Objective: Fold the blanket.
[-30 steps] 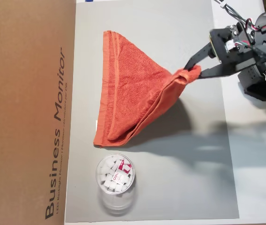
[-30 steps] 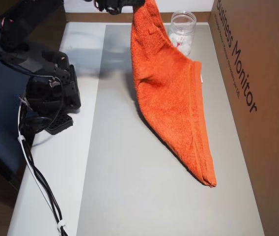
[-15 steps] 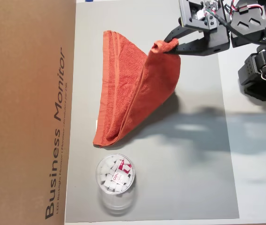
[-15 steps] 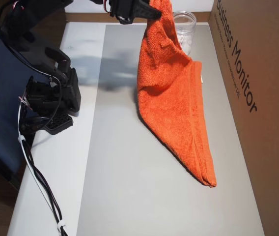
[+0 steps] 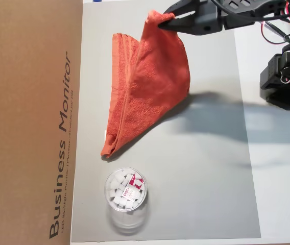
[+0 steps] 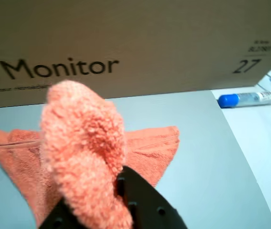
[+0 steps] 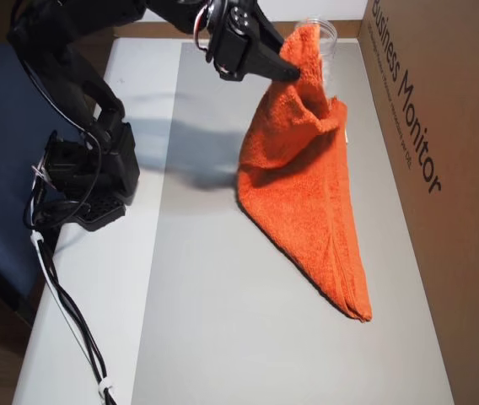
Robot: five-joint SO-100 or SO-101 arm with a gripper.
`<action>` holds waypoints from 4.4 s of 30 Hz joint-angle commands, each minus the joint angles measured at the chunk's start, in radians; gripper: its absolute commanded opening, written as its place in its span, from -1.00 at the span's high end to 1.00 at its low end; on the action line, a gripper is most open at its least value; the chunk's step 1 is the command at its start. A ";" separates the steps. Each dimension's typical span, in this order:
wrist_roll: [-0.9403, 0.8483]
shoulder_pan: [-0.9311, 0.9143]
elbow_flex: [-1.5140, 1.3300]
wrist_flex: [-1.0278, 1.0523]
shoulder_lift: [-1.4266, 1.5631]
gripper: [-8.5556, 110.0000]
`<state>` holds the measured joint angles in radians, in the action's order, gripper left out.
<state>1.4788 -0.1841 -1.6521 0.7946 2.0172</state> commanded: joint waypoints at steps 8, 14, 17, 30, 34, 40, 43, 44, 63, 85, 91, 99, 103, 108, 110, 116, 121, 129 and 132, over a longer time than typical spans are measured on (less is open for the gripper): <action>0.006 -0.107 0.118 -0.023 -0.193 0.86; 0.006 -0.127 0.104 -0.097 -0.273 0.86; 0.006 -0.133 0.118 -0.135 -0.327 0.86; 0.000 -0.141 0.120 -0.402 -0.491 0.86; 0.005 -0.123 0.121 -0.434 -0.489 0.86; -0.011 -0.103 0.175 -0.437 -0.509 0.86; -0.012 -0.117 0.207 -0.439 -0.568 0.85; -0.012 -0.126 0.222 -0.439 -0.591 0.85; -0.008 -0.212 0.471 -0.439 -0.946 0.85; 0.000 -0.213 0.692 -0.454 -1.236 0.82; 0.000 -0.210 0.678 -0.538 -1.244 0.62; 0.005 -0.221 0.678 -0.538 -1.241 0.61; 0.011 -0.249 0.678 -0.529 -1.239 0.61; 0.212 -0.282 0.676 -0.522 -1.241 0.61; 0.298 -0.287 0.676 -0.522 -1.241 0.61; 0.434 -0.310 0.592 -0.523 -1.226 0.69; 0.440 -0.325 0.526 -0.523 -1.180 0.69; 0.426 -0.348 0.428 -0.522 -1.032 0.69; 0.425 -0.364 0.385 -0.525 -0.962 0.69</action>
<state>1.9083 -0.5369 -1.2686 0.2761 0.9388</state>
